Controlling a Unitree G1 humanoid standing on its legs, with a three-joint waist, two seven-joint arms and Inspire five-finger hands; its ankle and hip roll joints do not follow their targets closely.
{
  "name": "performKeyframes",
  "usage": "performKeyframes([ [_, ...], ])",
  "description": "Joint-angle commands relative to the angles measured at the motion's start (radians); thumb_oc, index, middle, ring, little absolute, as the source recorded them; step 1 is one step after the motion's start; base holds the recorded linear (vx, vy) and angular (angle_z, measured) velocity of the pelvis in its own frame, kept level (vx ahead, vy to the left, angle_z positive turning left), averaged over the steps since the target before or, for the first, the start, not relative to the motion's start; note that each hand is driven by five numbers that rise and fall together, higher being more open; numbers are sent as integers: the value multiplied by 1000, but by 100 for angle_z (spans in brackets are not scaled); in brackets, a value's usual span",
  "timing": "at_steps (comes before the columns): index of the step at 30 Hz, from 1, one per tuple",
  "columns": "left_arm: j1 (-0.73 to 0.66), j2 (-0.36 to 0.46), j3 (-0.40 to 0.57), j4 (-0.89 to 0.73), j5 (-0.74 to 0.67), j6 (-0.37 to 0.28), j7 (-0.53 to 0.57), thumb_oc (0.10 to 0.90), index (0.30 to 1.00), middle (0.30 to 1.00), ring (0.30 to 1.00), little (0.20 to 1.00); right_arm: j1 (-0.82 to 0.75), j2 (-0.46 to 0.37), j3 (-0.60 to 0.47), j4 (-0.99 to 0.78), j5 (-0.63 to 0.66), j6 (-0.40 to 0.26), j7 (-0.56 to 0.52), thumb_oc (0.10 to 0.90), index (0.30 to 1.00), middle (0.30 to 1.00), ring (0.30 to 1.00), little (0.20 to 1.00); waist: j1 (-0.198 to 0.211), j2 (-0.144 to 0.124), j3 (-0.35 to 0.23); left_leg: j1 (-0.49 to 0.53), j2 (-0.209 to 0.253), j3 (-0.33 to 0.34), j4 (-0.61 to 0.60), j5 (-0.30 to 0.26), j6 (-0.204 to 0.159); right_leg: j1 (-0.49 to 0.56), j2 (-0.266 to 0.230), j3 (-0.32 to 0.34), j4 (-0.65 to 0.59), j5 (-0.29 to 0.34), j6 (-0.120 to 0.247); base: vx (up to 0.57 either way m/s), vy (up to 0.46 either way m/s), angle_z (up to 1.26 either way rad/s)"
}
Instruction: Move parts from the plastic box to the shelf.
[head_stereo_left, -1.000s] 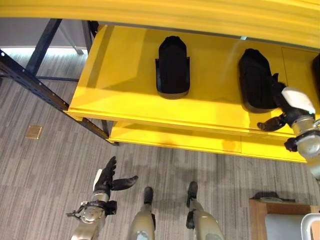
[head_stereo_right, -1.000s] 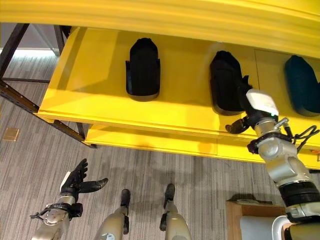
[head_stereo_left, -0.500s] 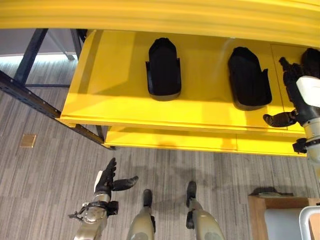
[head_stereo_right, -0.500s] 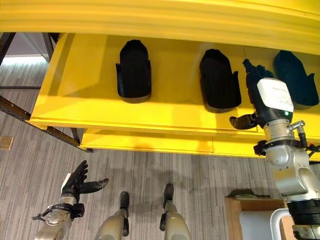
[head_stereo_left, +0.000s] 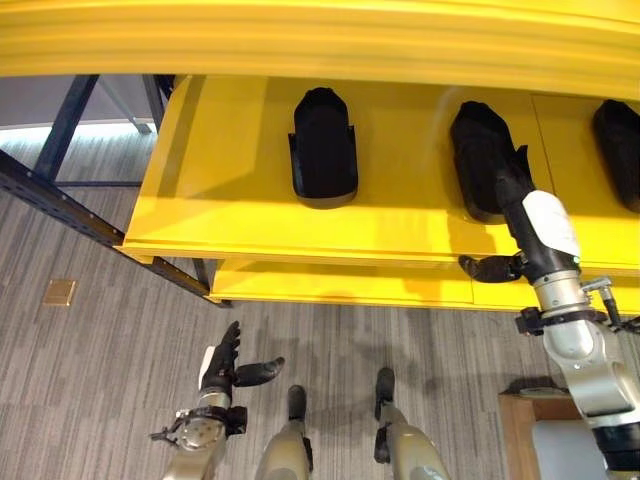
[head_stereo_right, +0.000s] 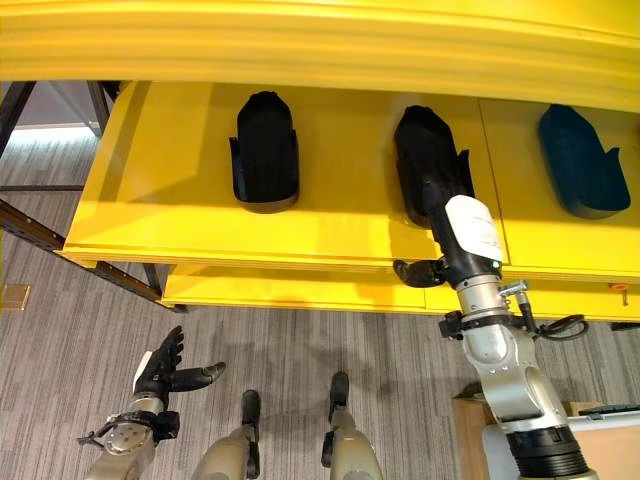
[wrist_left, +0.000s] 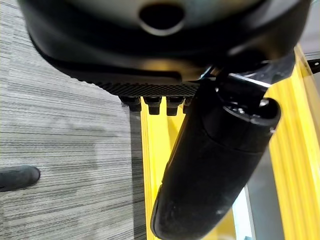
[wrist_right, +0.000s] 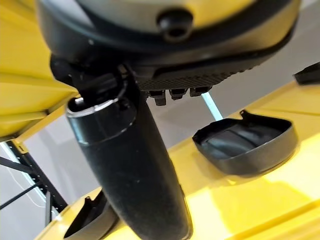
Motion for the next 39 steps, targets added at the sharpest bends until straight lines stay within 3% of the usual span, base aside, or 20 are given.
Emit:
performKeyframes([
  [1,13,39,11,-59,43,-52,34,900,1000,1000,1000,1000,-81,-35,-38,-89,-18,-58,-76,900,1000,1000,1000,1000,2,2,-75,-29,41,1,-50,62,-6,79,-55,-27,118,-159,80,0,0,0],
  [12,8,33,-8,-65,51,-49,53,900,1000,1000,1000,1000,-85,35,15,-128,27,-71,-98,900,1000,1000,1000,1000,-5,2,-74,-23,40,10,-48,56,-2,78,-56,-23,126,-164,81,0,0,0],
  [20,20,32,-22,-64,48,-44,60,900,1000,1000,1000,1000,-148,82,79,-141,131,-87,-108,900,1000,1000,1000,1000,2,0,-66,-26,40,9,-40,52,0,77,-58,-24,129,-165,81,6,0,-2],
  [33,28,63,-34,-73,10,-48,81,900,1000,1000,1000,1000,-380,178,163,-22,533,-91,-164,900,1000,1000,1000,1000,52,11,-18,-69,29,-7,-46,68,0,51,-70,-52,131,-160,78,10,0,5],
  [39,23,66,-40,-80,1,-49,82,900,1000,1000,1000,1000,-413,199,182,36,621,-96,-161,900,1000,1000,1000,1000,62,16,-4,-77,27,-7,-51,72,-1,43,-71,-56,128,-156,78,0,0,1],
])
